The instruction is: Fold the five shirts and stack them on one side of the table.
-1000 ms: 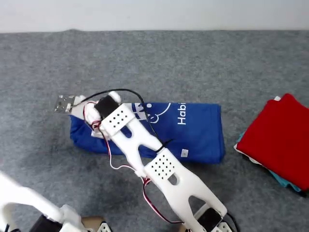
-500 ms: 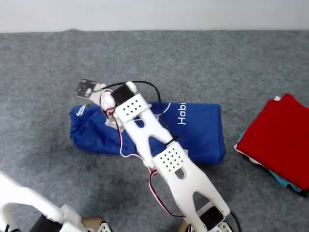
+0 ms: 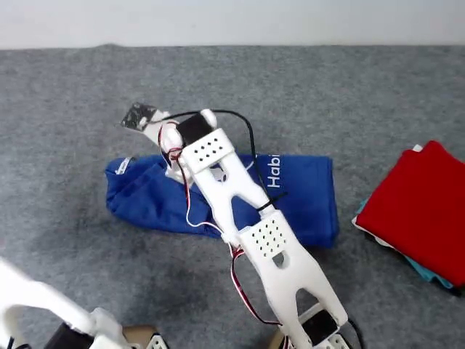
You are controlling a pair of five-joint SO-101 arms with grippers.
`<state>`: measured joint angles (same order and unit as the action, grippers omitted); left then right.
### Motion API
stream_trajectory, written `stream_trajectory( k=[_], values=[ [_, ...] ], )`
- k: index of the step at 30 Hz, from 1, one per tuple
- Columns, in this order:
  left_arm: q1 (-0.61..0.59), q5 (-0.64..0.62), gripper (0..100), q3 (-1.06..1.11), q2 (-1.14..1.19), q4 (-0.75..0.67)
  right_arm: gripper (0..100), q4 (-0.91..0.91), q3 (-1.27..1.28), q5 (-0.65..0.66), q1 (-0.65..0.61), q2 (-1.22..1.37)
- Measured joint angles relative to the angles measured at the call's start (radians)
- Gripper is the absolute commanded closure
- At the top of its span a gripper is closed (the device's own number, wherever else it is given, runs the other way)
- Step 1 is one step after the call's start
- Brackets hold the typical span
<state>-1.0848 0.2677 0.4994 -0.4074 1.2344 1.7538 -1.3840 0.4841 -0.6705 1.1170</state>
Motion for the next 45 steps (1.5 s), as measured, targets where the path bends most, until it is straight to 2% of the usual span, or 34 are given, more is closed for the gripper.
stream_trajectory(
  k=[5,13,23,31,34,41,45],
  values=[
    [0.000,0.000,99,0.000,0.000,0.006,98.9,0.000,0.258,-0.032,0.006,-0.181],
    [0.000,0.018,99,0.000,-0.037,0.121,98.9,0.000,0.744,-0.044,0.055,-0.545],
    [0.000,0.141,99,0.000,-0.137,0.259,98.9,0.000,1.034,-0.112,0.328,-0.789],
    [0.000,0.242,99,0.000,-0.189,0.373,98.7,-0.021,1.267,-0.176,0.459,-0.987],
    [0.000,0.245,99,0.000,-0.189,0.391,96.7,-0.123,1.390,-0.218,0.525,-1.036],
    [0.000,0.252,99,0.041,-0.189,0.391,79.9,-0.394,1.657,-0.370,0.611,-1.057],
    [0.000,0.250,99,0.061,-0.189,0.391,78.2,-0.500,1.691,-0.425,0.640,-1.059]
  ],
)
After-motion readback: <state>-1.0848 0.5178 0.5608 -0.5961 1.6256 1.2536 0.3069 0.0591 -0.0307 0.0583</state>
